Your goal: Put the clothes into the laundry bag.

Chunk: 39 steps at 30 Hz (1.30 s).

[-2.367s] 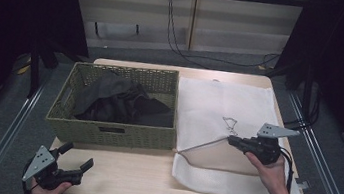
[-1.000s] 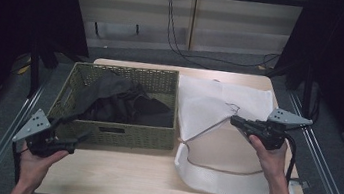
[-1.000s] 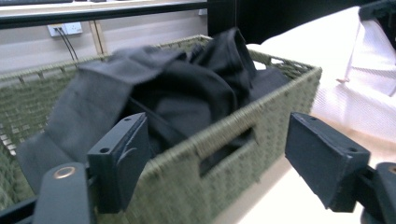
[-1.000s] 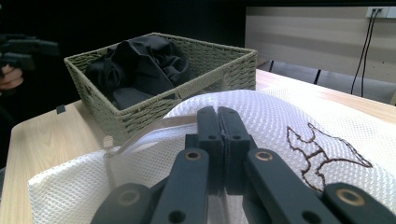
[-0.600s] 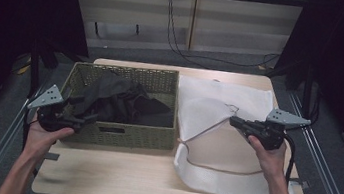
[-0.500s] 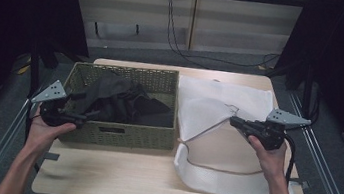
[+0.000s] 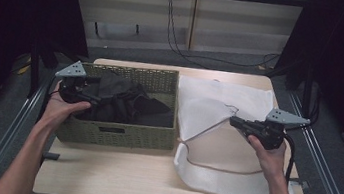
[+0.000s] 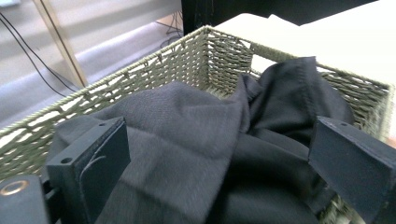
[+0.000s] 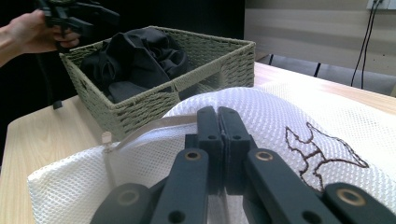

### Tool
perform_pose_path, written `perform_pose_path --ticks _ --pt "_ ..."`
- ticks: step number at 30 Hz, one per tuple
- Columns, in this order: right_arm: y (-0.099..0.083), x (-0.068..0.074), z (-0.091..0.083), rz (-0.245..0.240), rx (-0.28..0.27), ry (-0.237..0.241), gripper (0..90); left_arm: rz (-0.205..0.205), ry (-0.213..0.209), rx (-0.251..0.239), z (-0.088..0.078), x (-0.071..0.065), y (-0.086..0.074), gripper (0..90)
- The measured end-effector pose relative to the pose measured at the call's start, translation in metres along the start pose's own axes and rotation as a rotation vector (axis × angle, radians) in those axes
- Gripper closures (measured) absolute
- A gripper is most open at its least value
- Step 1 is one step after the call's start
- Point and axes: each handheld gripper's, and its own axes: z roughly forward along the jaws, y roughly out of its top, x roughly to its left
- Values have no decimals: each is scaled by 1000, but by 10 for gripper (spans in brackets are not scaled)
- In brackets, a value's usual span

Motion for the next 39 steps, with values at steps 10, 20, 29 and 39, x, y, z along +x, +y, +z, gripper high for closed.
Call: perform_pose_path --ticks 10,20,29,39 --pt "-2 -1 1 3 10 3 891 27 -74 123 38 7 -5 15" --pt "-2 -1 2 8 12 0 892 107 -80 252 56 4 -17 0" --pt "-5 0 7 5 40 -3 892 188 -85 323 69 8 -20 0" --pt "-5 -1 7 7 50 -9 891 180 -93 404 84 12 -30 0"
